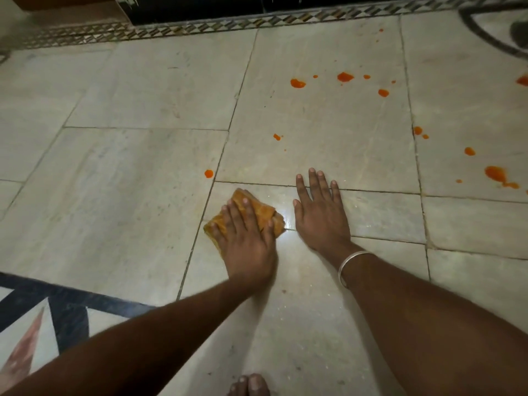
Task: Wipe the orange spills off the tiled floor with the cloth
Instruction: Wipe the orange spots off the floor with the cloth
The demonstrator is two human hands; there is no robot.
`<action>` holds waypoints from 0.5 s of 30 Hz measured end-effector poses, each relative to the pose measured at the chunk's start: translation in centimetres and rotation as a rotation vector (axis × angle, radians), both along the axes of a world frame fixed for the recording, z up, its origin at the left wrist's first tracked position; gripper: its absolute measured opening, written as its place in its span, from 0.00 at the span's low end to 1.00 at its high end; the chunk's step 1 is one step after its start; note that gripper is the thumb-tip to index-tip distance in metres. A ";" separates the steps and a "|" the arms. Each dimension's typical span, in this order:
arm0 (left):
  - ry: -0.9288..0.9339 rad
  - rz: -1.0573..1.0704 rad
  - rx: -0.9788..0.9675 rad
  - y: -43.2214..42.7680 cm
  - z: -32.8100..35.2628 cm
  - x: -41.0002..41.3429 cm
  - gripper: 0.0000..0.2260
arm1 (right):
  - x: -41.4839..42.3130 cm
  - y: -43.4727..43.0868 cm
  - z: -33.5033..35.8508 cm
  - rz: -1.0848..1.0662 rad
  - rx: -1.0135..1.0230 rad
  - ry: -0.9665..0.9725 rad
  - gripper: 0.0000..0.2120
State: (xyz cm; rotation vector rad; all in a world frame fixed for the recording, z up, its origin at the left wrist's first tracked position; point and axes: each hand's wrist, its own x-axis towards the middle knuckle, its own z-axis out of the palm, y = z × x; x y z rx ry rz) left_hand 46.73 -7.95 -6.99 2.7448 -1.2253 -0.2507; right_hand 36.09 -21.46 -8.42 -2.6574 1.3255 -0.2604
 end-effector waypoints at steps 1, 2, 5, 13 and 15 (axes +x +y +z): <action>-0.010 -0.040 0.012 -0.7 0.0 -0.2 0.35 | 0.0 0.0 -0.1 -0.001 -0.002 0.005 0.31; -0.021 -0.091 0.016 -1.6 0.0 0.2 0.35 | -0.1 0.0 -0.2 0.002 -0.006 0.011 0.31; -0.041 -0.212 -0.001 -4.2 0.1 3.6 0.33 | -0.2 -0.1 -0.4 0.021 -0.013 0.012 0.30; -0.001 -0.187 0.044 -1.3 1.9 7.4 0.40 | -0.3 0.0 0.0 0.012 -0.003 -0.022 0.30; -0.110 -0.264 0.040 -1.0 2.5 7.7 0.34 | -0.3 0.0 -0.2 0.002 -0.008 -0.023 0.30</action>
